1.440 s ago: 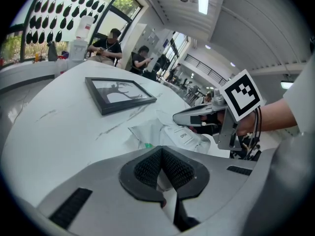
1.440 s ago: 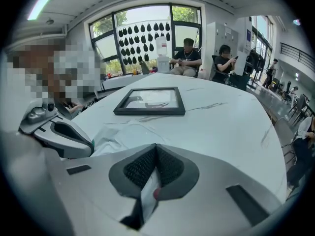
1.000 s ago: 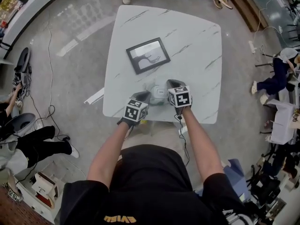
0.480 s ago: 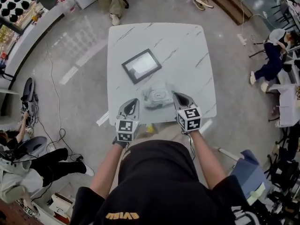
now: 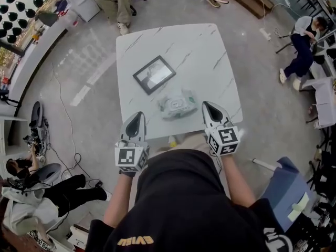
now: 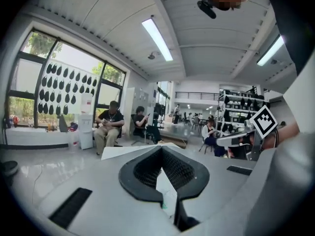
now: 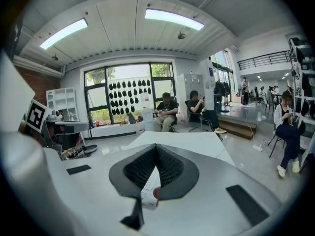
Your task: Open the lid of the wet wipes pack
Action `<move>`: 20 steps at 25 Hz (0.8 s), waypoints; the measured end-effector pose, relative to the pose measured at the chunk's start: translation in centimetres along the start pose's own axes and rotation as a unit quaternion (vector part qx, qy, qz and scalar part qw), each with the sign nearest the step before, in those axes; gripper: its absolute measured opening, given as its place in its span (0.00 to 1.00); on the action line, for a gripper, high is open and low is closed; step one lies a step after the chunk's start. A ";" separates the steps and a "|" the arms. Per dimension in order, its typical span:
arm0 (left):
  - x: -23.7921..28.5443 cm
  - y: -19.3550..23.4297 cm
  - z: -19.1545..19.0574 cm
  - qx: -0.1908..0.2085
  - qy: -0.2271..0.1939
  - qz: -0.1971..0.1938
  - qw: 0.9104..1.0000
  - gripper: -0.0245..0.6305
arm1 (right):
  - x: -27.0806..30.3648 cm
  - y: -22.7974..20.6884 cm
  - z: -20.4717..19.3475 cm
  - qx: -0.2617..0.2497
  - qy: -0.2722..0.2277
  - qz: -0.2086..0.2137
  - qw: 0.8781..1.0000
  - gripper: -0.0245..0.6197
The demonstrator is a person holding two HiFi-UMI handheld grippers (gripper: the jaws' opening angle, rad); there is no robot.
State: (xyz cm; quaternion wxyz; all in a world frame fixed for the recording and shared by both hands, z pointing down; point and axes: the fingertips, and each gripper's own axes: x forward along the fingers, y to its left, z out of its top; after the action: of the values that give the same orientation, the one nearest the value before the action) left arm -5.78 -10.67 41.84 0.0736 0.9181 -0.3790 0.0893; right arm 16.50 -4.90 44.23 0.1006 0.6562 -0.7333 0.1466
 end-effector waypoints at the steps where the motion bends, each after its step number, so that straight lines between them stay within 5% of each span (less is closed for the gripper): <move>1: -0.2 0.2 0.6 -0.002 -0.005 0.006 1.000 0.06 | -0.5 -0.1 0.3 -0.003 -0.005 -0.003 1.000 0.04; 7: 0.0 0.8 2.6 -0.008 -0.026 0.036 0.999 0.06 | -2.1 -0.8 1.8 -0.011 -0.027 -0.020 0.999 0.04; 20: 0.1 -0.7 5.1 0.022 -0.055 0.014 0.998 0.06 | -3.3 -1.1 4.4 -0.041 -0.056 -0.034 0.997 0.04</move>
State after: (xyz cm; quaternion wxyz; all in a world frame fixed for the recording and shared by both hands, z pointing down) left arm -4.63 -11.25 36.86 0.0311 0.9175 -0.3936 0.0482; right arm 18.16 -3.45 39.09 0.0912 0.6831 -0.7206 0.0756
